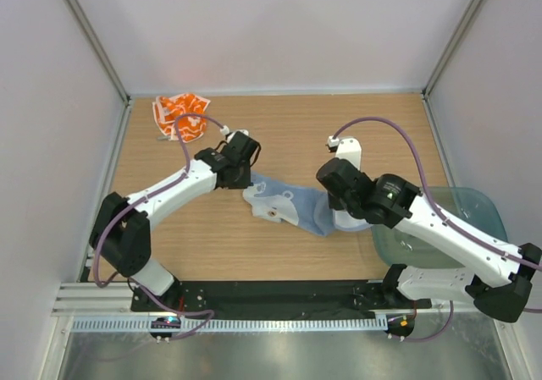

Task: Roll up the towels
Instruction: Flatten the towel

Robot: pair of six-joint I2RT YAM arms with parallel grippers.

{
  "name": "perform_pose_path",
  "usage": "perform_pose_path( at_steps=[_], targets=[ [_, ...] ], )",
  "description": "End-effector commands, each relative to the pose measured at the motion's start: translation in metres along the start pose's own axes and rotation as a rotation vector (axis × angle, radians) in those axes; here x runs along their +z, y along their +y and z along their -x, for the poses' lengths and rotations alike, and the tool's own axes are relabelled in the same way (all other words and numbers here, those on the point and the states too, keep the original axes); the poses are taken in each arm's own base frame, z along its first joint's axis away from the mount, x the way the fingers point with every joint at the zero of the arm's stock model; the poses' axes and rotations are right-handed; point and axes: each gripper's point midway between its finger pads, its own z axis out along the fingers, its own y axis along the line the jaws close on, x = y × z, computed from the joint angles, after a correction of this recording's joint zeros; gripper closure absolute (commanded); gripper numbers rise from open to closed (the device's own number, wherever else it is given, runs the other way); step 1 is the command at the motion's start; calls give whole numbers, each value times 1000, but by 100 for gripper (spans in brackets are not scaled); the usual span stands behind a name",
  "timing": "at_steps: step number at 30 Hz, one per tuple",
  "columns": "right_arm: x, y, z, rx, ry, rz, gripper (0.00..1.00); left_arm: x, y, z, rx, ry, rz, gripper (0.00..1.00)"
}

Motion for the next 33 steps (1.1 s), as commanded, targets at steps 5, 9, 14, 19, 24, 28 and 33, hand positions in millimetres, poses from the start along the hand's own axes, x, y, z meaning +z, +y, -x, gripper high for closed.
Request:
perform_pose_path(
  at_steps=[5, 9, 14, 19, 24, 28, 33],
  targets=[
    [-25, -2, 34, 40, -128, 63, 99, -92, 39, 15, -68, -160, 10, 100],
    [-49, -19, 47, 72, -224, 93, 99, -153, 54, 30, -92, -304, -52, 100],
    [-42, -28, 34, 50, -205, 55, 99, -119, 37, 17, -14, -214, -82, 67],
    [-30, -20, 21, 54, -161, 60, 99, -53, 13, 26, 17, -130, -15, 24],
    [-23, -19, 15, 36, -143, 50, 99, 3, -7, 45, 72, -82, 47, 16],
    [-18, -21, 11, 16, -134, 27, 99, 56, -6, 45, 56, 24, 74, 18],
    [-11, -20, 6, -10, -121, 12, 99, 95, -13, 37, 52, 89, 62, 23]
  ],
)
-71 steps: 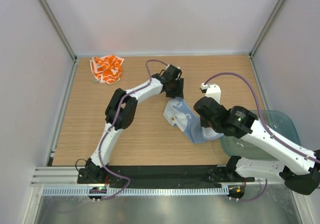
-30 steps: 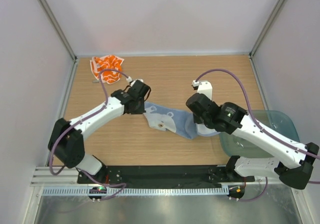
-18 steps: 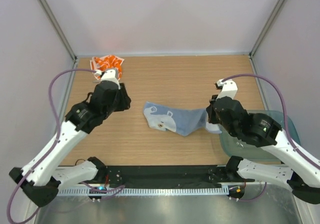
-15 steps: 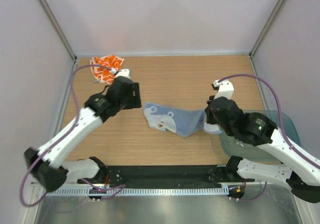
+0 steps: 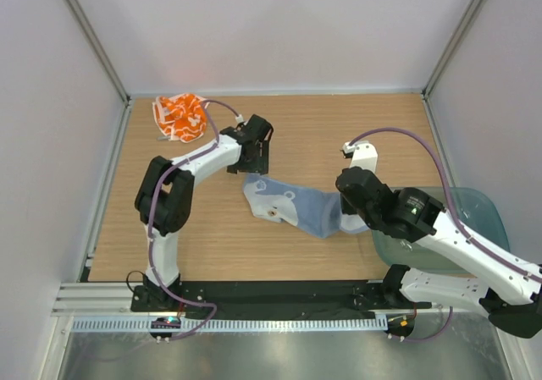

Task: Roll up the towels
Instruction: Flatten the towel

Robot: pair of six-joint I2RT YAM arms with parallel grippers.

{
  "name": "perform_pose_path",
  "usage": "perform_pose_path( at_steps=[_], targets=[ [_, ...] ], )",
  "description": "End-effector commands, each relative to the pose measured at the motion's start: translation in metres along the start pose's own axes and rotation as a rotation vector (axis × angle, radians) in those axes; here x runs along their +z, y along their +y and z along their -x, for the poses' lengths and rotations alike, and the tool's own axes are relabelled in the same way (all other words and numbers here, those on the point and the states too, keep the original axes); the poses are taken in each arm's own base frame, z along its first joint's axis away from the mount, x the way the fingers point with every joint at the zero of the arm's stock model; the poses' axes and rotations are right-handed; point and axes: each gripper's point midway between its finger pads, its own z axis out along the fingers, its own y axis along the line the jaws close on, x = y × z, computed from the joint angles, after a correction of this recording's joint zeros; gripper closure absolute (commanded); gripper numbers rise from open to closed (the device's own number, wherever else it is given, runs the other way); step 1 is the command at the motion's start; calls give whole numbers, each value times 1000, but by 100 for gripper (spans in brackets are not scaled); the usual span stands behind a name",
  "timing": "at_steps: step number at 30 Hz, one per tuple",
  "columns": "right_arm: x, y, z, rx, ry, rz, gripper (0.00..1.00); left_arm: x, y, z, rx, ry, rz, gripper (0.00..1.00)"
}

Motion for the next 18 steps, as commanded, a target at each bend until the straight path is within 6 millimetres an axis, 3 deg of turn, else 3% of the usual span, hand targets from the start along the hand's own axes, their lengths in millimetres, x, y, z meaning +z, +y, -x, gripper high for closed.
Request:
perform_pose_path(
  at_steps=[1, 4, 10, 13, 15, 17, 18],
  targets=[
    [5, 1, 6, -8, -27, -17, 99, 14, -10, 10, -5, 7, -36, 24],
    [8, 1, 6, -21, -28, -25, 99, 27, -13, 2, -9, 39, -37, 27],
    [9, 0, 9, -31, -31, -34, 99, 40, -14, -9, -14, 75, -37, 44],
    [10, 0, 9, -30, -28, -33, 99, 41, -13, -12, -19, 75, -36, 60],
    [10, 0, 8, -29, -27, -32, 99, 43, -10, -16, -21, 85, -29, 85],
    [10, 1, 8, -26, -26, -31, 99, 39, -9, -16, -22, 78, -29, 100],
    [10, 1, 10, -25, -27, -29, 99, 36, -8, -15, -21, 74, -28, 100]
  ],
)
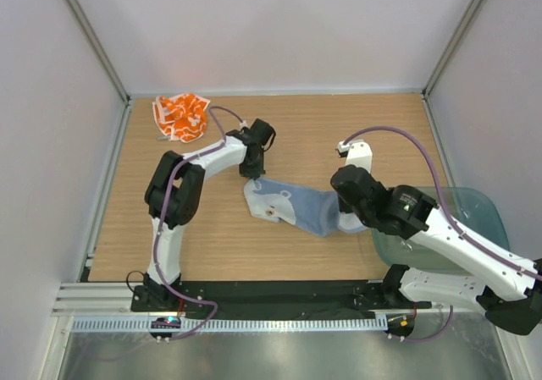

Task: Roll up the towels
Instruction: Flatten the towel

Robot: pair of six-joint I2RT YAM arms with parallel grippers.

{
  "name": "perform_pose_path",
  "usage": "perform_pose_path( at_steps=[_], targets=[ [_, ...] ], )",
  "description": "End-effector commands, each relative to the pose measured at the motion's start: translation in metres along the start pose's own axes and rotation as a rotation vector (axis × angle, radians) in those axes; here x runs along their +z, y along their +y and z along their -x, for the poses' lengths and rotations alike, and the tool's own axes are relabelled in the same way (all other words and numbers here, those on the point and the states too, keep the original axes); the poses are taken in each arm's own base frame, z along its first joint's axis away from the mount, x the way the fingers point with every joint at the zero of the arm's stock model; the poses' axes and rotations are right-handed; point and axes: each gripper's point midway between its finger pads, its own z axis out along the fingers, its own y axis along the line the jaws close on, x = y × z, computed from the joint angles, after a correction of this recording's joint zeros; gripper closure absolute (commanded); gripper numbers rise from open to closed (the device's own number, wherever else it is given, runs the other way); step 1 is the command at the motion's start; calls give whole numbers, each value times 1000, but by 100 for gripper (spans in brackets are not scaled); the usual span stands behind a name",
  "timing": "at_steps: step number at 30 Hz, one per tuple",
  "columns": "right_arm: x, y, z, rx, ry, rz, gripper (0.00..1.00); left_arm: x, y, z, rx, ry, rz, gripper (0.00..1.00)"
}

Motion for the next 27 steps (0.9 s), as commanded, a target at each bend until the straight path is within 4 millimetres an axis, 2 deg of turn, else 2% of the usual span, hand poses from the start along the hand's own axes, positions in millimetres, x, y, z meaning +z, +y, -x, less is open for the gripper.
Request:
perform_pose_path(
  at_steps=[1, 2, 5, 6, 9, 10, 12, 13, 15, 16, 18, 19, 20, 22, 23, 25, 27],
  targets=[
    [0, 0, 12, 15, -42, -2, 99, -8, 4, -2, -8, -9, 1, 100],
    [-1, 1, 14, 17, -45, -2, 99, -13, 6, -1, -9, -15, 3, 100],
    [-7, 2, 26, 28, -67, 7, 99, -52, 15, 7, -19, -61, 7, 100],
    [-12, 2, 35, 33, -83, 17, 99, -77, 20, 14, -30, -109, -2, 100],
    [-27, 1, 51, 44, -122, 54, 99, -128, 33, 14, -49, -161, -18, 100],
    [-31, 0, 53, 21, -131, 65, 99, -171, 39, 18, -80, -238, -70, 100],
    [-49, -7, 63, 36, -173, 93, 99, -213, 47, 11, -102, -288, -116, 100],
    [-56, -10, 66, 37, -192, 111, 99, -252, 53, 9, -122, -365, -181, 100],
    [-70, -8, 70, 57, -223, 187, 99, -288, 61, -3, -131, -415, -241, 100],
    [-85, -11, 73, 78, -262, 238, 99, -323, 67, -9, -140, -484, -307, 100],
    [-99, -5, 73, 97, -285, 332, 99, -348, 79, -25, -143, -506, -338, 100],
    [-109, -9, 74, 116, -308, 360, 99, -363, 86, -31, -155, -529, -351, 100],
    [-115, -9, 76, 147, -318, 377, 99, -391, 95, -35, -178, -594, -390, 100],
    [-121, -19, 84, 197, -348, 351, 99, -412, 110, -48, -193, -610, -391, 100],
    [-118, -20, 86, 204, -341, 328, 99, -431, 116, -47, -208, -649, -403, 100],
    [-115, -30, 96, 221, -344, 237, 99, -434, 123, -52, -202, -635, -370, 100],
    [-98, -24, 103, 188, -308, 165, 99, -422, 129, -45, -207, -613, -292, 98]
  ],
)
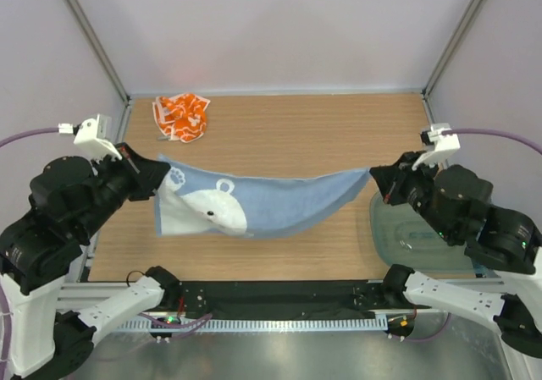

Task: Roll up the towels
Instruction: Flatten the towel

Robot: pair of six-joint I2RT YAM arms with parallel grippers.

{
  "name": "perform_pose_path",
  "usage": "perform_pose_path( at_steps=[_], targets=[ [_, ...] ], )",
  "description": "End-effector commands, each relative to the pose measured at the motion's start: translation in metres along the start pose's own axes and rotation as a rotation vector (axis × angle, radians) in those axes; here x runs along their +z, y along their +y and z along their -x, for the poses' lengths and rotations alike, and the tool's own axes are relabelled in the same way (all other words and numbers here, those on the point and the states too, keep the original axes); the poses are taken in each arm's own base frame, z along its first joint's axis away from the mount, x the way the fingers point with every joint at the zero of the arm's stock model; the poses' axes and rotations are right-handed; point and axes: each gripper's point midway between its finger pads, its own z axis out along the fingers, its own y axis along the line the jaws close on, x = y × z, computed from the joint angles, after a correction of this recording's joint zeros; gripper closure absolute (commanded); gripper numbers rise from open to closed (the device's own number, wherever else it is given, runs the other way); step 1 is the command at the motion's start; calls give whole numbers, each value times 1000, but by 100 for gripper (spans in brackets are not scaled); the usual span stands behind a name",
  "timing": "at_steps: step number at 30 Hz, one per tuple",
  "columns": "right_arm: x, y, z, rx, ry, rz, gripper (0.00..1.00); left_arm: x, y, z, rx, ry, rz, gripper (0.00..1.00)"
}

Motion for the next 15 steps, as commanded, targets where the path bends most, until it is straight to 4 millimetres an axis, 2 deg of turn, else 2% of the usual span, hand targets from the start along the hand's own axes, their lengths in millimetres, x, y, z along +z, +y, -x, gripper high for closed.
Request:
perform_pose_path(
  at_steps=[1, 2, 3, 5, 6, 8, 9, 10, 11, 12, 13, 15],
  targets=[
    [35, -3, 0, -55, 38, -156, 99, 26, 31, -34, 62, 169, 198, 97],
    [51, 1, -9, -88, 76, -185, 99, 34, 34, -36, 74, 178, 225, 97],
    [60, 4, -9, -97, 71, -199, 99, 54, 44, -50, 102, 222, 289, 97],
    [83, -2, -18, -99, 105, -244, 99, 79, 46, -56, 119, 234, 307, 95],
    [106, -4, -33, -95, 142, -257, 99, 101, 52, -77, 125, 305, 325, 94],
    [143, -23, -56, 2, 206, -256, 99, 131, 51, -90, 110, 322, 301, 90],
    [162, -31, -72, 21, 256, -271, 99, 142, 60, -95, 92, 333, 328, 89],
    [174, -35, -84, 54, 286, -266, 99, 158, 76, -120, 88, 400, 372, 89],
    [189, -46, -90, 72, 279, -289, 99, 173, 84, -121, 62, 382, 385, 89],
    [208, -55, -110, 67, 335, -318, 99, 182, 101, -123, 24, 387, 427, 89],
    [218, -61, -117, 62, 353, -333, 99, 199, 119, -147, -10, 461, 460, 92],
    [241, -71, -127, 58, 379, -359, 99, 223, 137, -157, -43, 480, 491, 96]
  ],
)
